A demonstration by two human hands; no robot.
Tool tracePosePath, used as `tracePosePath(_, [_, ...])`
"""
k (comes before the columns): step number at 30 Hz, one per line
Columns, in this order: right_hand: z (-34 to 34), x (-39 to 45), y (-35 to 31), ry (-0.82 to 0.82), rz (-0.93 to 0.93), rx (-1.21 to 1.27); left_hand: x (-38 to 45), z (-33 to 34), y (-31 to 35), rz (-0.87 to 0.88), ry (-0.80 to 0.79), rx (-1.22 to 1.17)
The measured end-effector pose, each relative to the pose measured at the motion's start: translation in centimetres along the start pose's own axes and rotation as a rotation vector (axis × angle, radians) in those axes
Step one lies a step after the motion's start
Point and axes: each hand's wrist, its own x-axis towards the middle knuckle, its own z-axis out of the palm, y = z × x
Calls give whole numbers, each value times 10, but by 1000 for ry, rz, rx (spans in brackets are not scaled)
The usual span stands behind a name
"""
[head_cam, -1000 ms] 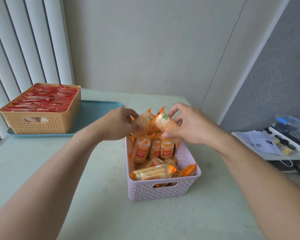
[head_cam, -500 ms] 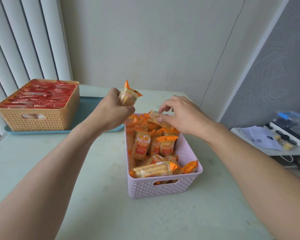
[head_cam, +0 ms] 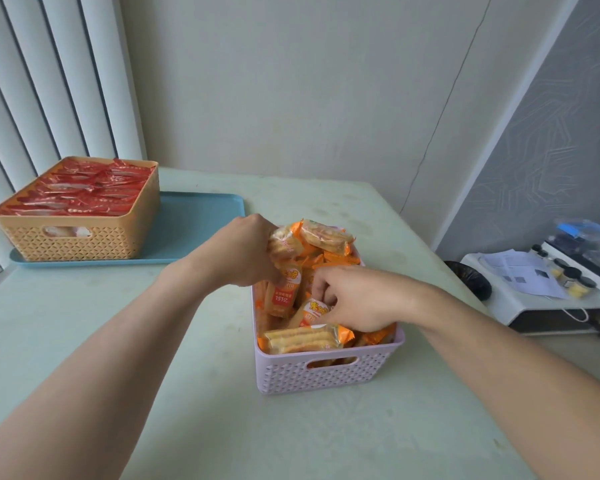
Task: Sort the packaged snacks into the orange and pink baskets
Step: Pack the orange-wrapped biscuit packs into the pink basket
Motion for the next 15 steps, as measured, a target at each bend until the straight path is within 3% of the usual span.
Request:
tracePosePath(3, [0,-5,5,167,-18,231,1,-1,0,12,-7,-13])
tracePosePath(5, [-3,-7,6,371,-12,316,1,-2,-4,6,-21,-74])
tracePosePath(8, [-7,-3,0,589,-53,452,3,-9,-12,-13,-15,-358])
tracePosePath(12, [-9,5,-5,675,-99,650,-3,-22,-12,23,-69,-839])
tracePosePath(15, [-10,5,-9,674,-139,743,-5,-21,-7,96,-58,-722])
